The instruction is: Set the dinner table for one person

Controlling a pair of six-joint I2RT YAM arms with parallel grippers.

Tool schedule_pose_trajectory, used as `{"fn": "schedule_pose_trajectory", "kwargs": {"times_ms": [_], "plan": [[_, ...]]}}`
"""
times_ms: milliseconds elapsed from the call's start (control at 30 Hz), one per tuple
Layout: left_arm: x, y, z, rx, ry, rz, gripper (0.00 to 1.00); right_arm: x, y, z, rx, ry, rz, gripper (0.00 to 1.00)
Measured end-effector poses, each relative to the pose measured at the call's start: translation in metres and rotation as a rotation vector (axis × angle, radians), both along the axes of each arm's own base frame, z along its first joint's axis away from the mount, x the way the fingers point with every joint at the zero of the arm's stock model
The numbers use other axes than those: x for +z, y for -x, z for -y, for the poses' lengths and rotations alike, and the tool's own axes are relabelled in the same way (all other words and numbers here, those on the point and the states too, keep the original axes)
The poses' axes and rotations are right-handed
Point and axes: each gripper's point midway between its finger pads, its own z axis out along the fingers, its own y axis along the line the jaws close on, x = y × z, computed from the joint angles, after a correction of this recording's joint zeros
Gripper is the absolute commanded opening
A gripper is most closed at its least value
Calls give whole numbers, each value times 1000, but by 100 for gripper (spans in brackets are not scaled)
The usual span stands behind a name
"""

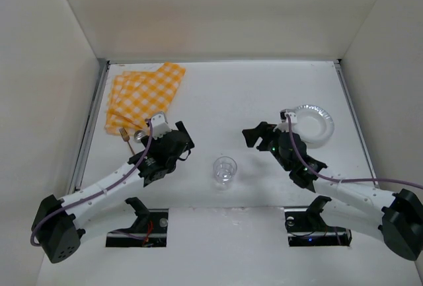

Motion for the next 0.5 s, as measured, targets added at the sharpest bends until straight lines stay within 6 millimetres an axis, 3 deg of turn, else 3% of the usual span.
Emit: {"fn": "schedule_pose_trajectory", "kwargs": {"times_ms": [200, 400, 500], "plan": [[20, 4, -6, 5, 53, 60, 100, 3, 0, 0, 0, -9, 9, 65], [31, 10, -22, 37, 72, 106, 100, 7, 1, 0, 4, -15, 18, 26], [29, 14, -38, 81, 45, 114, 100, 8, 1, 0, 5, -19, 20, 20]]}}
